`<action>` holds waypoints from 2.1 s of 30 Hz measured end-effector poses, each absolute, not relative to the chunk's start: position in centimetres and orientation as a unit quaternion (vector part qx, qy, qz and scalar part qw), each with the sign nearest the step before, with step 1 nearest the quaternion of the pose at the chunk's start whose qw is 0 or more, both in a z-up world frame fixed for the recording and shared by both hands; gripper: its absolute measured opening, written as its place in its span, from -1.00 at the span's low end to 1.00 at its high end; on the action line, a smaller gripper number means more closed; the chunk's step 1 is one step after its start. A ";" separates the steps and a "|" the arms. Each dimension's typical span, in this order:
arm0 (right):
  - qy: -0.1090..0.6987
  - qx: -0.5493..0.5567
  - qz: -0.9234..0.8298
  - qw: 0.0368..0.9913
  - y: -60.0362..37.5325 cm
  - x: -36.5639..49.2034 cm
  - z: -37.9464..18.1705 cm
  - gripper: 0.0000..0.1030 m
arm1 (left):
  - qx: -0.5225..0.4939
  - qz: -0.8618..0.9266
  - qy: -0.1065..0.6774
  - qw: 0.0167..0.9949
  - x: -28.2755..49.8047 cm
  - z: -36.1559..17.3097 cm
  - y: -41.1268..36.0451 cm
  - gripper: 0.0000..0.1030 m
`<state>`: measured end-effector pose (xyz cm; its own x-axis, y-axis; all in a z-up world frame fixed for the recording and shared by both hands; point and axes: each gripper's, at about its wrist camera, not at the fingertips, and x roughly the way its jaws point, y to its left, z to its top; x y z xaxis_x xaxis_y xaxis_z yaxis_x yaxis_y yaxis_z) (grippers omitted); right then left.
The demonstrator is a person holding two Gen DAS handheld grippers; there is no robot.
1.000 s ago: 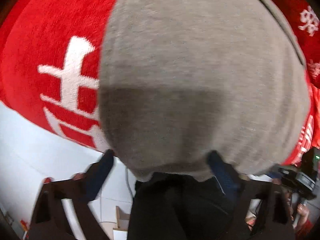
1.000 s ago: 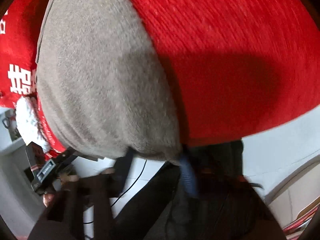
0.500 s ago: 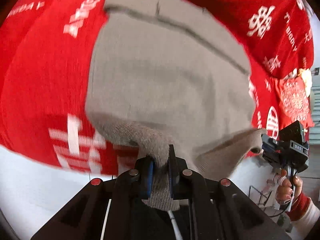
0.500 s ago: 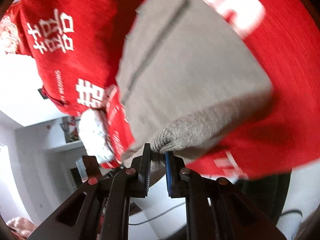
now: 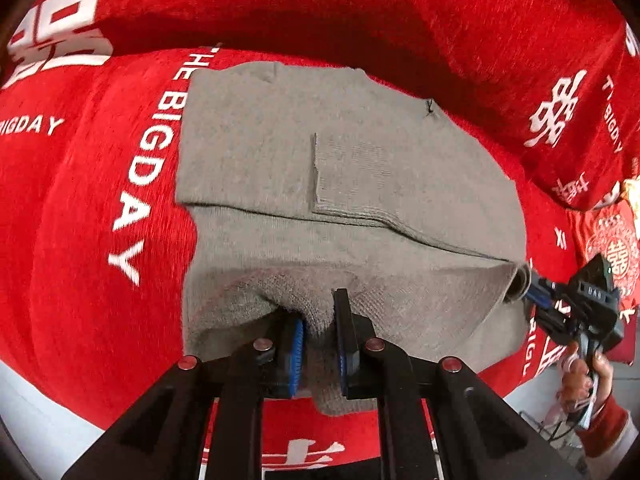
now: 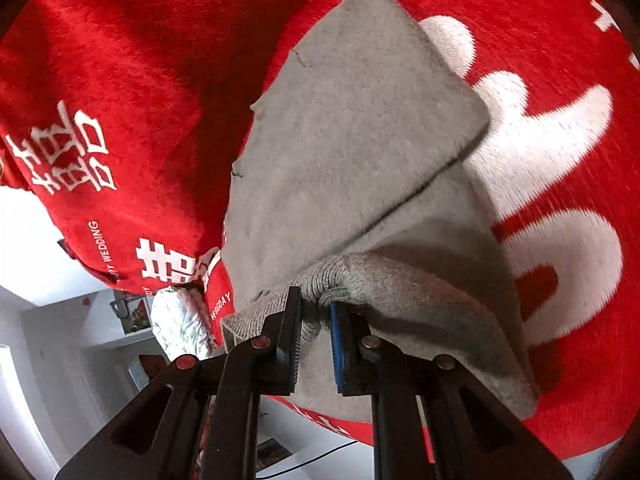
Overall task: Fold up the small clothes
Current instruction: 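Open both tools and move them over the folded sweater, then pinch the sweater fold with both tools and fold it over again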
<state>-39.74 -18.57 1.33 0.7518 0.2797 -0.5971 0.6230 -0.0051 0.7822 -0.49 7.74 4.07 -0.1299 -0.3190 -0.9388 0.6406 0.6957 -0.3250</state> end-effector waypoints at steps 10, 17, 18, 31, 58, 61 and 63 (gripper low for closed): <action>0.291 0.727 -0.138 0.607 -22.8 -39.5 1.1 -0.54 | 0.197 -0.325 0.594 0.709 1.9 7.0 7.5 0.69; 0.417 0.589 -0.162 0.673 -24.0 -36.8 4.5 0.15 | 0.299 -0.352 0.569 0.680 -0.9 6.2 6.3 0.69; 0.431 0.573 -0.162 0.678 -23.8 -36.6 4.6 0.15 | 0.317 -0.358 0.563 0.675 -1.7 5.9 6.1 0.69; 0.497 0.499 -0.208 0.678 -22.3 -34.9 2.7 0.15 | 0.400 -0.355 0.508 0.675 -2.9 -0.4 1.7 0.69; 0.535 0.434 -0.238 0.684 -21.8 -33.4 2.9 0.15 | 0.379 -0.365 0.516 0.676 -1.5 -0.2 1.6 0.69; 0.534 0.436 -0.236 0.685 -21.7 -33.5 2.8 0.16 | 0.305 -0.342 0.576 0.677 1.9 0.2 2.5 0.69; 0.534 0.436 -0.233 0.686 -21.7 -33.4 2.8 0.17 | 0.301 -0.345 0.579 0.675 2.2 0.6 2.7 0.69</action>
<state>-33.45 -21.67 2.77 0.3201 0.1454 -0.9362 0.7856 0.5115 0.3481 2.21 2.66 0.60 0.0909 -0.1174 -0.9889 0.8139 0.5810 0.0058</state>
